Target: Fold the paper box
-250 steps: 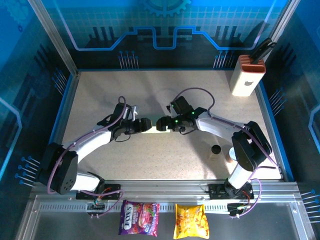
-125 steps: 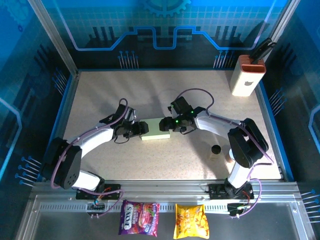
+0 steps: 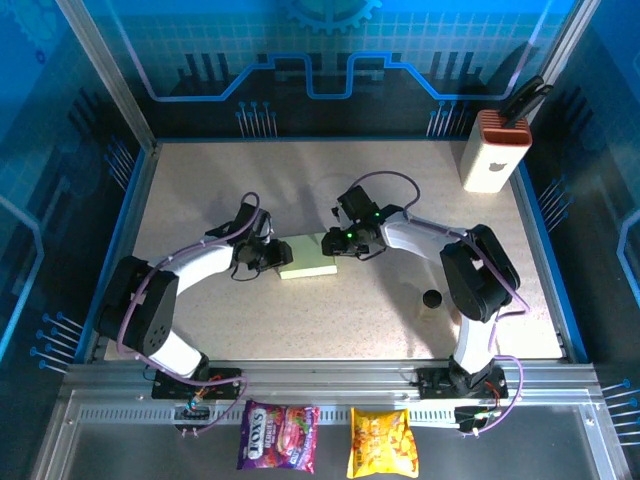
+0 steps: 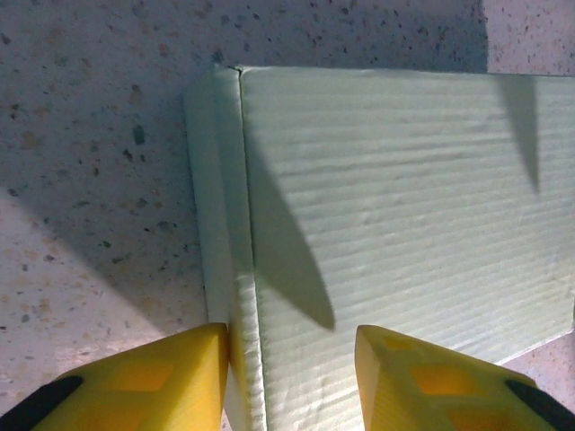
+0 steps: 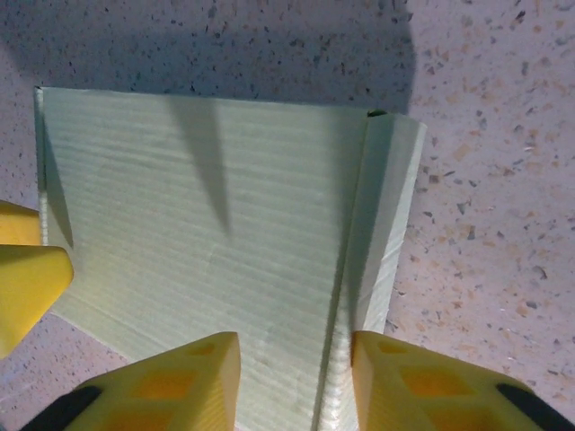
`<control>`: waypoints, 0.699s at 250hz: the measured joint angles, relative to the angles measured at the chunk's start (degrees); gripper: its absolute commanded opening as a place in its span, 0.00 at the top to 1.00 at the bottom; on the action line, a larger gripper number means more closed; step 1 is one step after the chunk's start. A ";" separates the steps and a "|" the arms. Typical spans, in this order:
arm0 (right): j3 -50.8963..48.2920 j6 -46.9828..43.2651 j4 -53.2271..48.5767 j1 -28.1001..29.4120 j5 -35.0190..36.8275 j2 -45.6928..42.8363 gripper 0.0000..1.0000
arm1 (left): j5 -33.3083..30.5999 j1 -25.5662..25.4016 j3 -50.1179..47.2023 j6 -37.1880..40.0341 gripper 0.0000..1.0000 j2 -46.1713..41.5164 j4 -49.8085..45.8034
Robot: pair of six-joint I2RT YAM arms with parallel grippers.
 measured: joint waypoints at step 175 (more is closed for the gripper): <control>41.57 9.66 4.24 5.95 -2.14 30.53 0.72 | -0.59 26.86 13.51 6.75 0.59 7.06 -0.72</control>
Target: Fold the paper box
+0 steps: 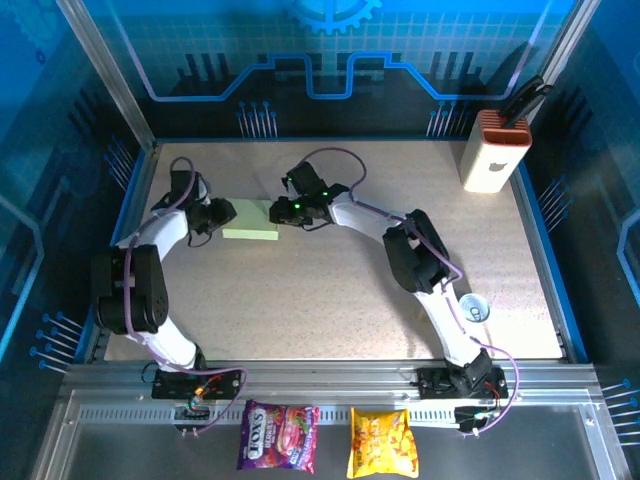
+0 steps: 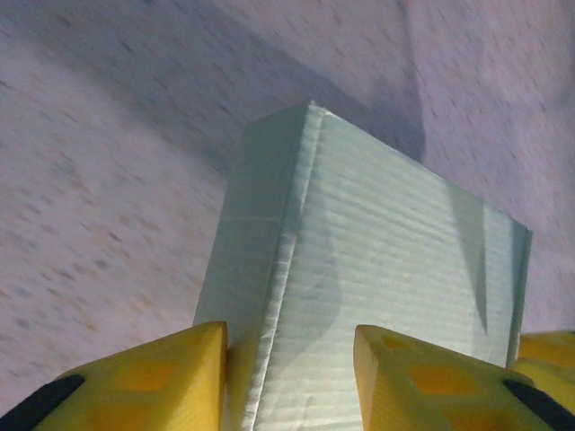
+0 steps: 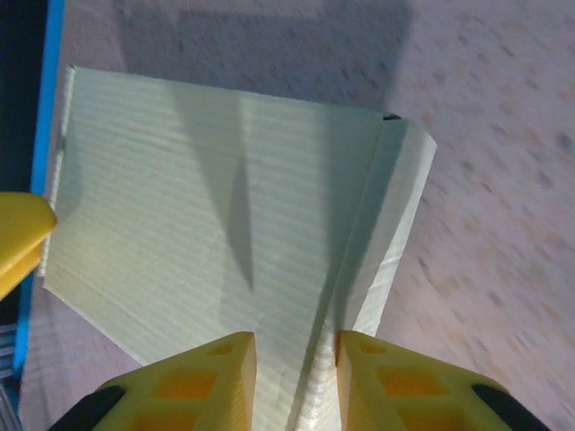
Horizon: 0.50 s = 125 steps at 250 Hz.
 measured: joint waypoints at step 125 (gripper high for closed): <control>33.83 7.04 5.07 4.59 2.86 24.65 0.71 | 1.05 12.85 12.57 0.94 0.58 13.88 2.62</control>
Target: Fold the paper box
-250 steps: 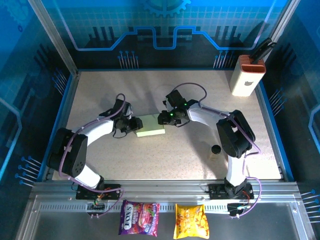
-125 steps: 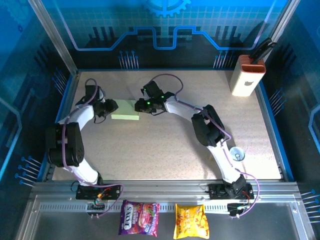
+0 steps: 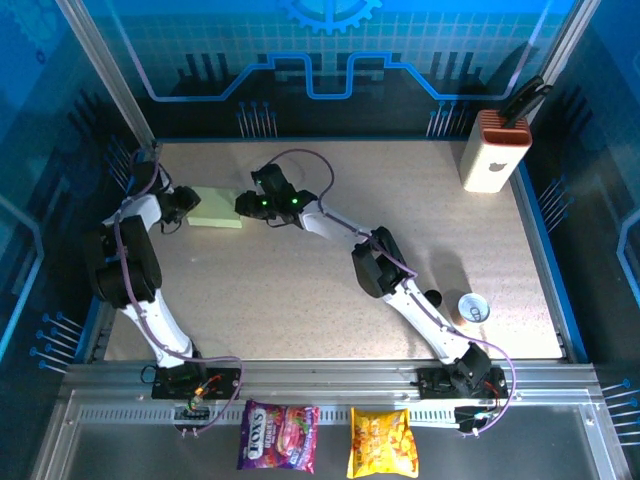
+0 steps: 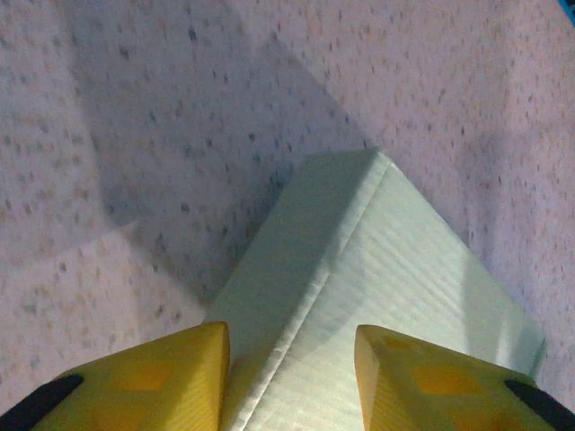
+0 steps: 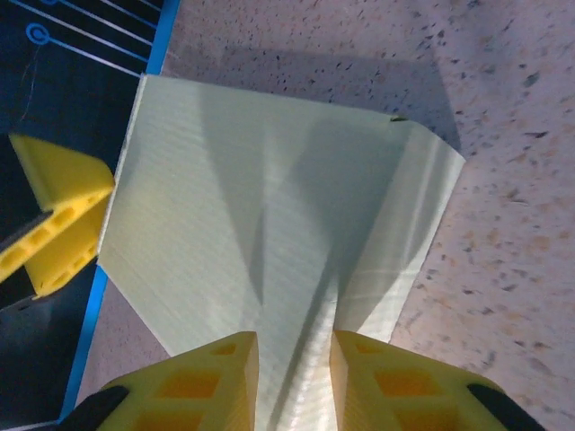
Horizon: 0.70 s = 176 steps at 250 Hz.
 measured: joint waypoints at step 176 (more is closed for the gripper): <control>-2.05 0.11 8.13 1.09 3.13 0.83 0.22 | 1.95 2.82 1.53 -1.84 0.28 3.48 -0.33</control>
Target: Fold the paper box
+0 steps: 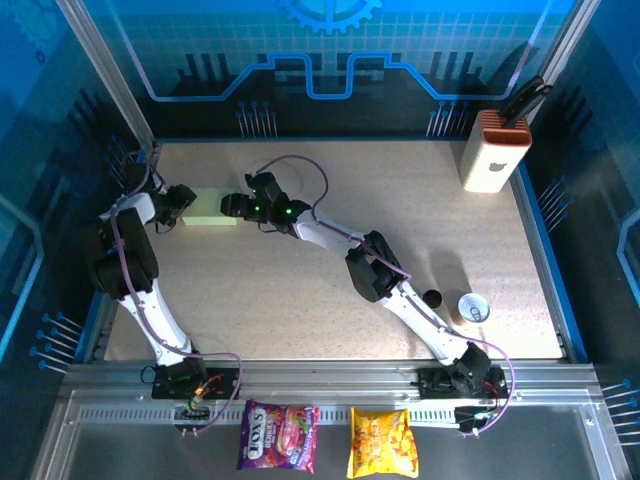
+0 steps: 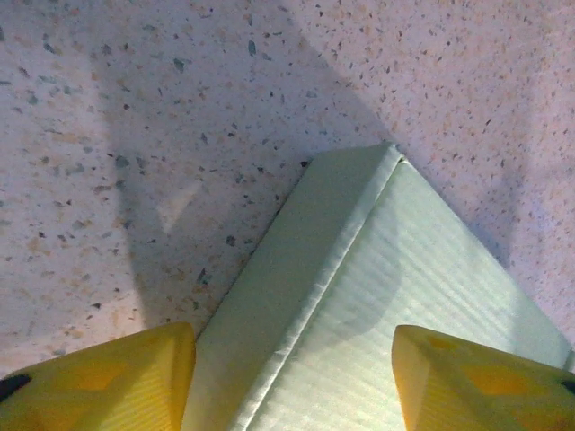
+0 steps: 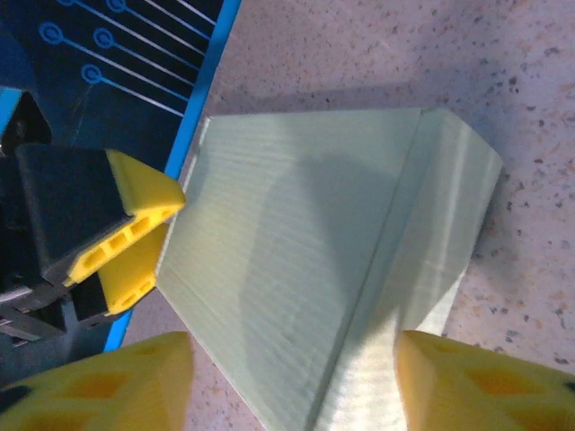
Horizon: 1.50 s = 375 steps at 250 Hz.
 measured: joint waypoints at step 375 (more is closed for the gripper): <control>-113.68 -55.06 20.96 -30.64 27.26 -78.47 0.01 | -14.16 -22.69 -47.58 23.10 0.00 -29.99 47.04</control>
